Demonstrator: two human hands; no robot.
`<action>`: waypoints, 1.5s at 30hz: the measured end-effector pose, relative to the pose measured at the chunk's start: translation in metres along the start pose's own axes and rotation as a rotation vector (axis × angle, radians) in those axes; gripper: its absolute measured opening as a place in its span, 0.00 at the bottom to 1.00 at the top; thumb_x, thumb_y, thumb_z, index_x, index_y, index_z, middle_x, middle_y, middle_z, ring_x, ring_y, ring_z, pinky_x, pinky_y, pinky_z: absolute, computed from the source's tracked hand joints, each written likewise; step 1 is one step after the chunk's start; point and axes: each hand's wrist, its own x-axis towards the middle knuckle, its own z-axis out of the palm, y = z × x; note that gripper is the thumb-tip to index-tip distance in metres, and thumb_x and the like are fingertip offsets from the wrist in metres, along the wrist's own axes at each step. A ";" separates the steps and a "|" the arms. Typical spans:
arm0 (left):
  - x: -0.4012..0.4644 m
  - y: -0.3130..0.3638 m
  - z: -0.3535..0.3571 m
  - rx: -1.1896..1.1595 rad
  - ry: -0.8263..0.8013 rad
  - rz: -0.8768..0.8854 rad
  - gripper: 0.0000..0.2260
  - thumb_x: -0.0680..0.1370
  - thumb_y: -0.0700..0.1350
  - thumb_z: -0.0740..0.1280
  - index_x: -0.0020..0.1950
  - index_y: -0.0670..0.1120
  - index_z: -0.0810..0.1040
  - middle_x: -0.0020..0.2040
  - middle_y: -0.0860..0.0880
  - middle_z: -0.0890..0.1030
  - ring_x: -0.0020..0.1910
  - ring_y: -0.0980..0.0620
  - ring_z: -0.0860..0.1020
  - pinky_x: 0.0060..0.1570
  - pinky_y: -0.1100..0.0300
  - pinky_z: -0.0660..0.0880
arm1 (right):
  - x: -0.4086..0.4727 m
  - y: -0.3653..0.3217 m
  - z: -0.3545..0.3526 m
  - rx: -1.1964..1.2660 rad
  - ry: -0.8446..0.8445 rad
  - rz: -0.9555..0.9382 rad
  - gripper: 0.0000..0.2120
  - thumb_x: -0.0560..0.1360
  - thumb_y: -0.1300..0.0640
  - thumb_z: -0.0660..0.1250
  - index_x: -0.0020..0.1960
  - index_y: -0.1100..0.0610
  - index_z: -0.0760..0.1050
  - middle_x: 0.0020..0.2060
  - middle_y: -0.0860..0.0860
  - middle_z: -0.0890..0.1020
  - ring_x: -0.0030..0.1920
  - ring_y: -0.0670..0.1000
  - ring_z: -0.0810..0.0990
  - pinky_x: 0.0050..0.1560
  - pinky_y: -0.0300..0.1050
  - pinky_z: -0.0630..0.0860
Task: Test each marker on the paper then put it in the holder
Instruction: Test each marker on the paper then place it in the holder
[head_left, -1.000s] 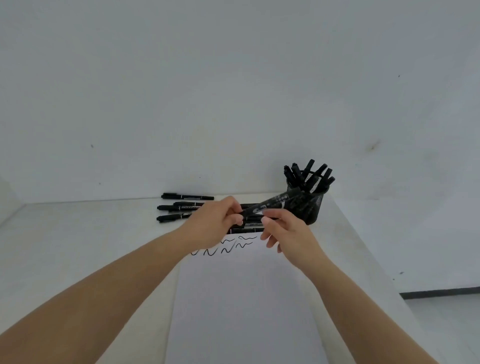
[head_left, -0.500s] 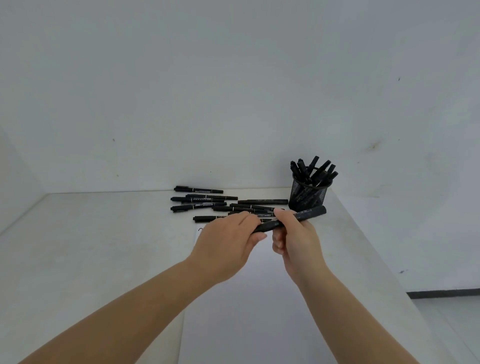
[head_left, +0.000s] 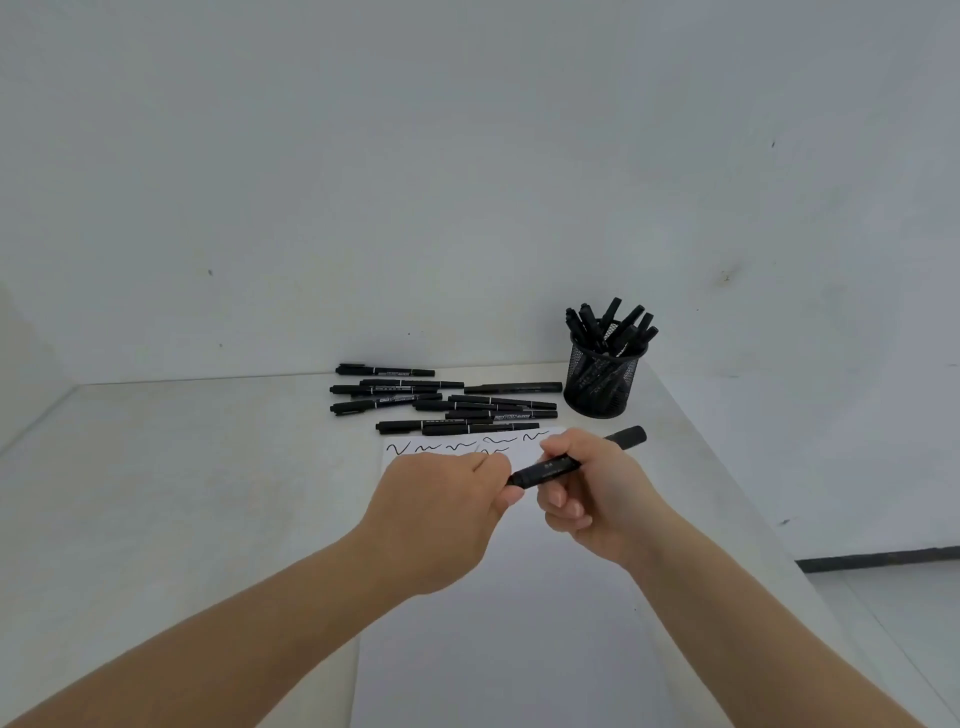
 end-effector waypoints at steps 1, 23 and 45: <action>0.000 0.003 0.004 -0.067 -0.043 -0.004 0.14 0.80 0.54 0.48 0.39 0.50 0.64 0.31 0.53 0.71 0.27 0.50 0.68 0.27 0.59 0.57 | 0.000 0.001 0.000 -0.006 0.006 -0.007 0.15 0.73 0.61 0.58 0.28 0.60 0.67 0.16 0.54 0.67 0.15 0.48 0.59 0.17 0.33 0.54; -0.008 -0.030 0.079 -0.641 -0.193 -0.177 0.18 0.79 0.55 0.50 0.57 0.48 0.75 0.51 0.54 0.79 0.53 0.53 0.72 0.52 0.57 0.68 | 0.083 0.000 -0.030 -0.560 0.406 -0.491 0.08 0.74 0.58 0.63 0.37 0.56 0.75 0.27 0.49 0.79 0.27 0.40 0.74 0.32 0.34 0.69; -0.010 -0.031 0.081 -0.612 -0.246 -0.149 0.18 0.79 0.54 0.51 0.57 0.48 0.75 0.54 0.55 0.78 0.55 0.54 0.71 0.54 0.58 0.68 | 0.093 0.023 -0.037 -0.790 0.222 -0.699 0.02 0.67 0.53 0.64 0.35 0.47 0.72 0.26 0.43 0.80 0.33 0.42 0.78 0.34 0.30 0.67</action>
